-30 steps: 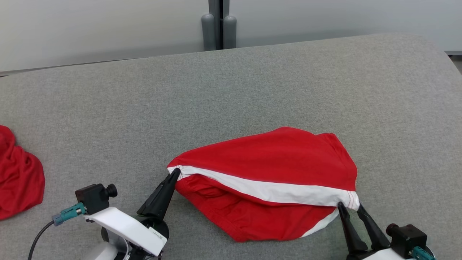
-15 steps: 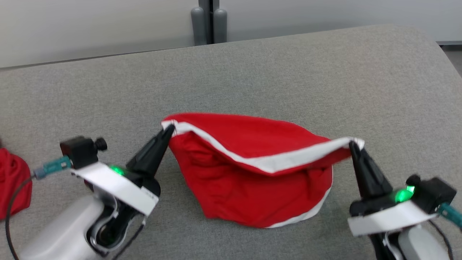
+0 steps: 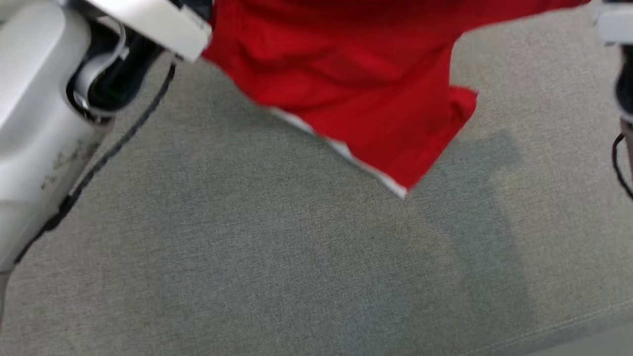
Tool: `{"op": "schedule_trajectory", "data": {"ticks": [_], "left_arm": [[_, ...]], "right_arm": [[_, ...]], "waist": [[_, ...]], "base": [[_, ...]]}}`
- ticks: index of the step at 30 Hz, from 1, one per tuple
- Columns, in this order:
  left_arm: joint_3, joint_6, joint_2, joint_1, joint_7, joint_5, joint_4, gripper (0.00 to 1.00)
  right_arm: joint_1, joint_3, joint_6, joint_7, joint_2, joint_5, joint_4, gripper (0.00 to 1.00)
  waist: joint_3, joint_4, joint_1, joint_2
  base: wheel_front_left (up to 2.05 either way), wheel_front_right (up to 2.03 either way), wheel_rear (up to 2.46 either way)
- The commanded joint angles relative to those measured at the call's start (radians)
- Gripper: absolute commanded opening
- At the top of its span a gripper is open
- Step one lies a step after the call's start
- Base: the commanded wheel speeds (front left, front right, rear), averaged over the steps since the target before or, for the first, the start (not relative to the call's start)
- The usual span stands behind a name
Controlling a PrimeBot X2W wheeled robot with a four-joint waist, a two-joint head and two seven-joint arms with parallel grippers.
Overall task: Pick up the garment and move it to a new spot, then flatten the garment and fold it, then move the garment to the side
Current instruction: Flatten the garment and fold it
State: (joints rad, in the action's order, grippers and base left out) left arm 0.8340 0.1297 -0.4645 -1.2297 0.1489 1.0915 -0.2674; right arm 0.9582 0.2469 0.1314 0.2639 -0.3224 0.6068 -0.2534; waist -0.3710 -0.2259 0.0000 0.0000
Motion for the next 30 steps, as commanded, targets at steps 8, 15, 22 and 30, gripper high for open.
{"op": "schedule_trajectory", "data": {"ticks": [8, 15, 22, 30], "left_arm": [[0.010, 0.001, 0.034, -0.178, 0.115, -0.130, -0.009, 0.00], [-0.002, 0.001, -0.026, 0.147, 0.116, -0.181, 0.186, 0.00], [0.032, 0.001, -0.083, 0.617, 0.116, -0.277, 0.273, 0.00], [-0.060, 0.001, -0.082, 0.984, 0.116, -0.402, 0.313, 0.00]], "right_arm": [[0.081, -0.087, -0.001, 0.001, -0.042, -0.037, 0.119, 0.00], [-0.250, -0.060, -0.001, 0.001, -0.094, -0.075, 0.230, 0.00], [-0.673, 0.061, -0.001, 0.001, -0.113, -0.002, 0.204, 0.00], [-0.905, 0.114, -0.001, 0.001, -0.221, 0.181, 0.215, 0.00]], "waist": [[-0.081, -0.012, 0.0000, 0.0000], [-0.072, 0.024, 0.0000, 0.0000], [-0.051, 0.038, 0.0000, 0.0000], [0.038, 0.040, 0.0000, 0.0000]], "base": [[0.00, 0.00, 0.00], [0.00, 0.00, 0.00], [0.00, 0.00, 0.00], [0.00, 0.00, 0.00]]}}
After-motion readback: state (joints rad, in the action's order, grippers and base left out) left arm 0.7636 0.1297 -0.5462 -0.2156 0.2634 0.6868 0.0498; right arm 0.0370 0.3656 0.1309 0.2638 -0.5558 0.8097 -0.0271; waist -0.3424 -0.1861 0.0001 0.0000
